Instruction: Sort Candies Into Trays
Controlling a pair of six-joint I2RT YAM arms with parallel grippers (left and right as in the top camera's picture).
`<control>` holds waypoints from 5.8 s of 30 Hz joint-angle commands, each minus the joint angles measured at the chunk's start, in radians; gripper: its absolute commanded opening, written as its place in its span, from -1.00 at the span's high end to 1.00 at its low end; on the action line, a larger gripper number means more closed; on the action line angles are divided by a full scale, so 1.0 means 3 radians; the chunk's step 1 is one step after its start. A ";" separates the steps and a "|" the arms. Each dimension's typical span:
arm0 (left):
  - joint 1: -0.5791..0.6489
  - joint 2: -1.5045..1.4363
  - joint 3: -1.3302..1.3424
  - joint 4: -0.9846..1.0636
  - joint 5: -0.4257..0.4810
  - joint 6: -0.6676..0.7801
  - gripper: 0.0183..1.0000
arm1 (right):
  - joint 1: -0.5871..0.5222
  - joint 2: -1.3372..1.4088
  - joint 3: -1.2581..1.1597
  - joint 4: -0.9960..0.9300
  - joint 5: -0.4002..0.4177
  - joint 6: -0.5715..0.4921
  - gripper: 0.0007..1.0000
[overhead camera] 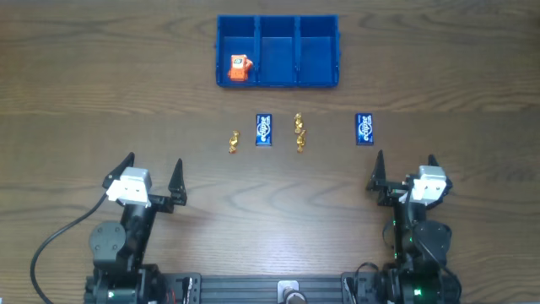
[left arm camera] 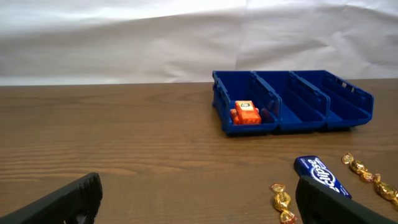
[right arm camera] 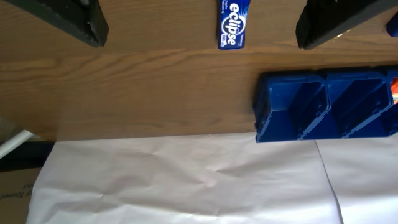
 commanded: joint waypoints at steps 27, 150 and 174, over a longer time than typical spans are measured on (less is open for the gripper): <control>-0.0013 -0.0014 -0.0062 -0.0114 0.0092 0.0048 -1.00 | 0.0023 0.2547 0.2018 -0.0617 -0.0187 0.0212 -1.00; -0.0013 -0.0014 -0.0062 -0.0114 0.0092 0.0048 -1.00 | 0.1947 0.6748 0.7177 -0.2827 0.0860 0.1132 -1.00; -0.0013 -0.0014 -0.0062 -0.0114 0.0092 0.0048 -1.00 | 0.2257 0.7162 0.5526 -0.3148 -0.0103 0.2407 -1.00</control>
